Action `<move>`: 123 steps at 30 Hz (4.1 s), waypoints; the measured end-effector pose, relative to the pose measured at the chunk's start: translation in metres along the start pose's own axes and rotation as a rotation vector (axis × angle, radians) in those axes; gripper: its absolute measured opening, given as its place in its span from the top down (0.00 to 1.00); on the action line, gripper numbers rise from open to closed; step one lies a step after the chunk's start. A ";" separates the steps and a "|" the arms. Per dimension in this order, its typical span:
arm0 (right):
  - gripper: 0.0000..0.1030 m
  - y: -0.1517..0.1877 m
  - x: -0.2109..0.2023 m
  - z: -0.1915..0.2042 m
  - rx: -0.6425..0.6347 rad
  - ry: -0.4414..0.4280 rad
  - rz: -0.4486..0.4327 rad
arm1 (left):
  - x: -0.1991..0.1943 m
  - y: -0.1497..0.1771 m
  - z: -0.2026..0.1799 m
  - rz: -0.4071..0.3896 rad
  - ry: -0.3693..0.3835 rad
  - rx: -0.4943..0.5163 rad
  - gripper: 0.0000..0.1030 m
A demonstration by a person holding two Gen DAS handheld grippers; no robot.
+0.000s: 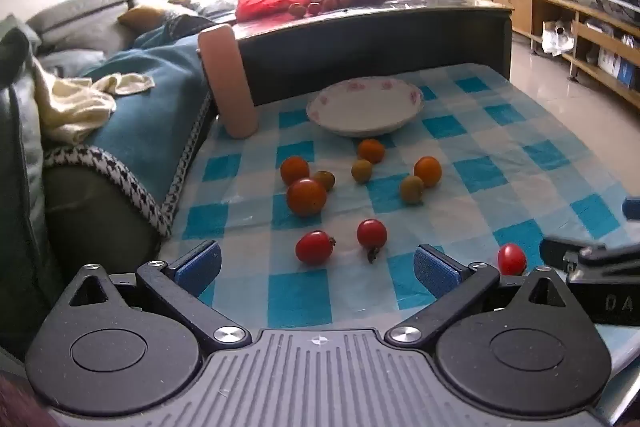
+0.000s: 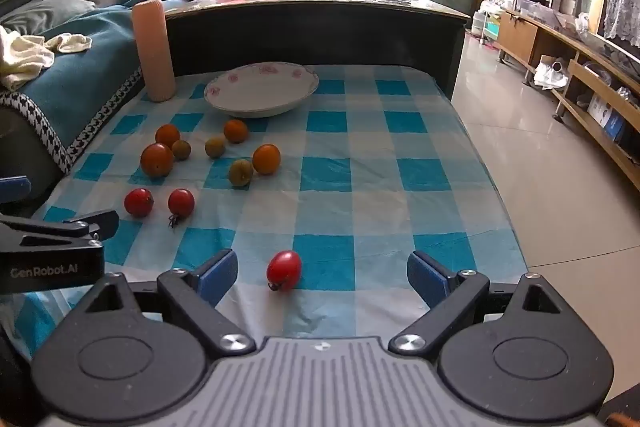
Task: Organize fruits
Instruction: 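Grasp a red cherry tomato with each gripper, left and right together, then carry the held cherry tomatoes with both grippers over the white plate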
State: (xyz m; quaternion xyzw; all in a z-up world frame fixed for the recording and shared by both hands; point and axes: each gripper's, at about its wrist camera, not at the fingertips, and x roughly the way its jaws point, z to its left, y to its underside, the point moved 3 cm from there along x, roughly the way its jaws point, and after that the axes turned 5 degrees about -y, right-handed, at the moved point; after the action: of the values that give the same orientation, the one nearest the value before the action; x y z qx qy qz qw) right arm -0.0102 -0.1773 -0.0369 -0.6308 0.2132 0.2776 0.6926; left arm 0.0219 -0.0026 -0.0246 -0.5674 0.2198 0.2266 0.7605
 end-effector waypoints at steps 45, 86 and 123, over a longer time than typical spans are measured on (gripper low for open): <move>0.59 0.007 0.081 0.004 -0.105 -0.111 0.229 | 0.073 -0.005 0.006 0.103 0.143 0.054 0.12; 0.59 -0.037 0.113 0.020 -0.151 -0.271 0.284 | 0.107 -0.007 0.005 0.228 0.245 0.202 0.55; 0.59 -0.060 0.105 0.013 -0.085 -0.266 0.267 | 0.092 -0.049 -0.010 0.206 0.275 0.098 0.64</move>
State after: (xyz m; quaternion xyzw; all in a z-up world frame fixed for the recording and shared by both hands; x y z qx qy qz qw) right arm 0.1080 -0.1557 -0.0580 -0.5831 0.1898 0.4568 0.6444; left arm 0.1242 -0.0160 -0.0442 -0.5298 0.3897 0.2125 0.7227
